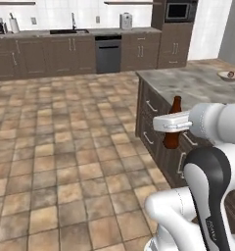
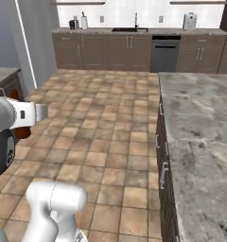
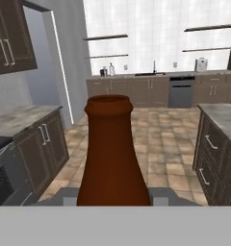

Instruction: Open the fridge, grab two sodas, and place both sodas inside the bowl with ice on the dining counter.

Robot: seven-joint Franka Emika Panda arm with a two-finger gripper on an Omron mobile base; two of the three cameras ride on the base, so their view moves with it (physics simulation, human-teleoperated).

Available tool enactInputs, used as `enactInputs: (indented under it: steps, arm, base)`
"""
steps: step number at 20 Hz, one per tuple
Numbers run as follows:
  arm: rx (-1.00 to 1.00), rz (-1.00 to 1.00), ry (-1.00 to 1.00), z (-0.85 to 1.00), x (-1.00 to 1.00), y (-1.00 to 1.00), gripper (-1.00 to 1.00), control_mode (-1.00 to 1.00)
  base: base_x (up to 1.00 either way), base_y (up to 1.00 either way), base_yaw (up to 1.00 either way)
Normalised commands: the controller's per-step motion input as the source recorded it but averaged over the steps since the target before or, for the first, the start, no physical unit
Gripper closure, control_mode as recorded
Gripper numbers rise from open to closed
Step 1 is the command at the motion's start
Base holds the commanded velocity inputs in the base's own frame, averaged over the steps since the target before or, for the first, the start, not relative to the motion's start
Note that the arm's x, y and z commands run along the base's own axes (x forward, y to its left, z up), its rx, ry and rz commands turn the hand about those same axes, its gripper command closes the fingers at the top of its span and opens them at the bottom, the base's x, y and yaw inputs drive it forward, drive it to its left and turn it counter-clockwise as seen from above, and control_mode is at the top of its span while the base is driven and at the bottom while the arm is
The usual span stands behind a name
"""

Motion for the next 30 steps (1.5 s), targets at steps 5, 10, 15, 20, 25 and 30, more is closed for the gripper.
enactInputs:
  steps: [5,10,15,20,25,30]
  arm:
    - [0.0,0.0,0.0,0.0,0.0,0.0,1.0,1.0]
    - [0.0,0.0,0.0,0.0,0.0,0.0,1.0,1.0]
    - [0.0,0.0,0.0,0.0,0.0,0.0,1.0,1.0]
    - [0.0,0.0,0.0,0.0,0.0,0.0,1.0,1.0]
    - [0.0,0.0,0.0,0.0,0.0,0.0,1.0,1.0]
    - [0.0,0.0,0.0,0.0,0.0,0.0,1.0,1.0]
  base:
    - [1.0,0.26,-0.04]
    - [1.0,0.28,-0.05]
    - [1.0,0.39,-0.09]
    - [1.0,0.49,-0.17]
    - [1.0,0.59,-0.25]
    - [1.0,0.63,-0.28]
